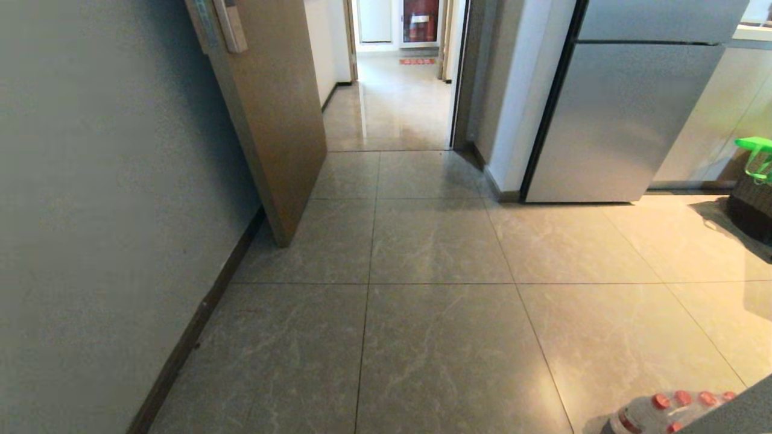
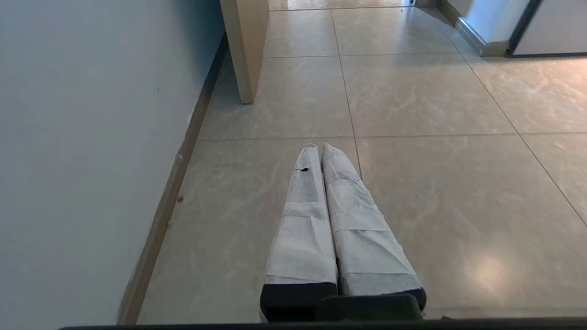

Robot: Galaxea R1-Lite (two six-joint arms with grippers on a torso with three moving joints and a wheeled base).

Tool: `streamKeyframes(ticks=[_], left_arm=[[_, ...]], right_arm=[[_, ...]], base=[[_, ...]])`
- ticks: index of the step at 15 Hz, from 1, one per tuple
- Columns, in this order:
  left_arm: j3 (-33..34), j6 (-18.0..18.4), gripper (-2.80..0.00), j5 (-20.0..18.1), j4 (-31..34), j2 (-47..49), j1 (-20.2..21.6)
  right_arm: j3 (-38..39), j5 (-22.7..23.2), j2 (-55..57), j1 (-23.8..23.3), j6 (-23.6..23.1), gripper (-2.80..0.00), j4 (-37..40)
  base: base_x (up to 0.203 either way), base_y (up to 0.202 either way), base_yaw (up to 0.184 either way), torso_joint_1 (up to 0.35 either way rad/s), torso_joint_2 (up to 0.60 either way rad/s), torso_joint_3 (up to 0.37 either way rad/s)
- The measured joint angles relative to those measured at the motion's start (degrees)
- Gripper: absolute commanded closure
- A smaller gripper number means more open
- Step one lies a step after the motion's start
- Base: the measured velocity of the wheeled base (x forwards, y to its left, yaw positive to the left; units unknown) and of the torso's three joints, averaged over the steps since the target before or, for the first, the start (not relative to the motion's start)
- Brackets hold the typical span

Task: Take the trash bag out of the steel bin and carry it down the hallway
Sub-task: Put the trash bag at the door

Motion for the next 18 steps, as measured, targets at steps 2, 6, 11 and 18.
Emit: streamKeyframes(ticks=[2,6,11,18], left_arm=[[0.0,-0.03,0.0,-0.02,-0.07,0.0,0.02],[0.0,-0.07,0.0,-0.04,-0.06,0.0,0.01],[0.0,-0.07,0.0,0.0,-0.02,0.0,0.0],[0.0,-0.14,0.0,0.0,-0.02,0.02,0.0]], right_arm=[[0.0,-0.05,0.0,-0.04,0.01,0.0,-0.02],[0.0,-0.02,0.0,-0.03,0.04,0.0,-0.01],[0.0,0.0,0.0,0.05,0.06,0.0,0.01],[0.0,0.0,0.0,-0.04,0.04,0.0,0.01]], base=[[0.192,0.0,-0.002,0.002,0.0,0.001],[0.193,0.0,0.0,0.003,0.0,0.002],[0.192,0.0,0.0,0.001,0.0,0.003],[0.191,0.0,0.0,0.003,0.0,0.0]])
